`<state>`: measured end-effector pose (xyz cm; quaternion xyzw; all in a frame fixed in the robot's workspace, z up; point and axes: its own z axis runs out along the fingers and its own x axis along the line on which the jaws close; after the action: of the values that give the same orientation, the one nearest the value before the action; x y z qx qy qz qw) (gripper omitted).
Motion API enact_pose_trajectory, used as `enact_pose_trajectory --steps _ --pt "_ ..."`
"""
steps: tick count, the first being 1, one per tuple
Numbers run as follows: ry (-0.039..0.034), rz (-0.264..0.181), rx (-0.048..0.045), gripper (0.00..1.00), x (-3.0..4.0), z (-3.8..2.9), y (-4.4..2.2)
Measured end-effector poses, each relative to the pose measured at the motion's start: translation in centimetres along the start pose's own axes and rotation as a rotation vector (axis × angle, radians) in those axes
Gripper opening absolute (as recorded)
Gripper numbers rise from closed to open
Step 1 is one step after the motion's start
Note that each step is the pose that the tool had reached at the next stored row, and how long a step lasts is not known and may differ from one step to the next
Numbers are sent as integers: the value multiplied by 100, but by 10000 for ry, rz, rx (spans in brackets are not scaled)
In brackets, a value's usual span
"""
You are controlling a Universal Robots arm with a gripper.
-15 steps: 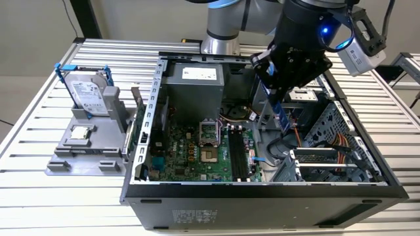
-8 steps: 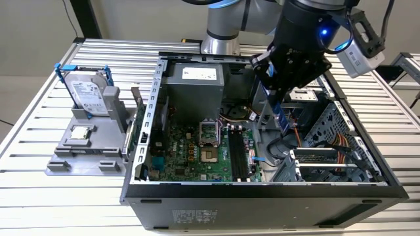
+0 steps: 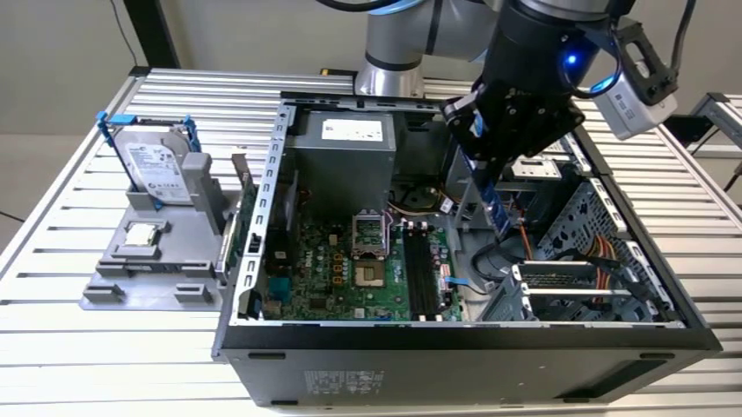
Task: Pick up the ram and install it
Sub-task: 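Insert the ram into the slot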
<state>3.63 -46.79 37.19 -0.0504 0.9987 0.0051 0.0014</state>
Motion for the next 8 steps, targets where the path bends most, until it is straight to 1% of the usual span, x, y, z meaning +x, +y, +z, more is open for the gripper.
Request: enact_pose_trajectory --steps 8 --pt "0 0 0 0 0 18 0"
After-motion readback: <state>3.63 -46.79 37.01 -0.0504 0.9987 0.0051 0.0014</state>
